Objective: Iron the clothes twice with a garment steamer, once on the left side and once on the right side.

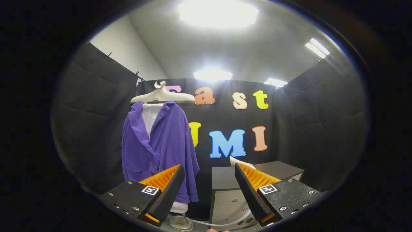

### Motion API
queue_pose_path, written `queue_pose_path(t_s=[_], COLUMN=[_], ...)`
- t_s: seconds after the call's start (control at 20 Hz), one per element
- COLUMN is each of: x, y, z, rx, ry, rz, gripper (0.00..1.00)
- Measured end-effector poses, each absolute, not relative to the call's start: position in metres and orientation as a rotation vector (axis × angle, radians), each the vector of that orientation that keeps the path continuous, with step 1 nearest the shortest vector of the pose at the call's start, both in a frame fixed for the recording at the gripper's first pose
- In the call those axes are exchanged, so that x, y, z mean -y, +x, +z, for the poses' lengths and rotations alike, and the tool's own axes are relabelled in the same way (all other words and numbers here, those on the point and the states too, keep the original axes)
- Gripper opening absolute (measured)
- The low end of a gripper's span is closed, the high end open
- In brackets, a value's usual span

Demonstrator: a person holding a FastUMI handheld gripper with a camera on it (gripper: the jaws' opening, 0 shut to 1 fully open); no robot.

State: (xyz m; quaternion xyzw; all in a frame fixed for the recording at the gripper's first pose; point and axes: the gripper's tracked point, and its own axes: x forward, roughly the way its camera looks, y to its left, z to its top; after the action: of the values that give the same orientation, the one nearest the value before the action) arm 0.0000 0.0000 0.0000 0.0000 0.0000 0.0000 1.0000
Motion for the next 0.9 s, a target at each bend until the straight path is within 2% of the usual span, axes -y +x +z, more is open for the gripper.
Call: queue_pose_path(t_s=[0.9], x=[0.025], y=[0.005], z=[-0.006], rx=[0.002], ry=[0.037], rz=[-0.062], gripper=[0.96])
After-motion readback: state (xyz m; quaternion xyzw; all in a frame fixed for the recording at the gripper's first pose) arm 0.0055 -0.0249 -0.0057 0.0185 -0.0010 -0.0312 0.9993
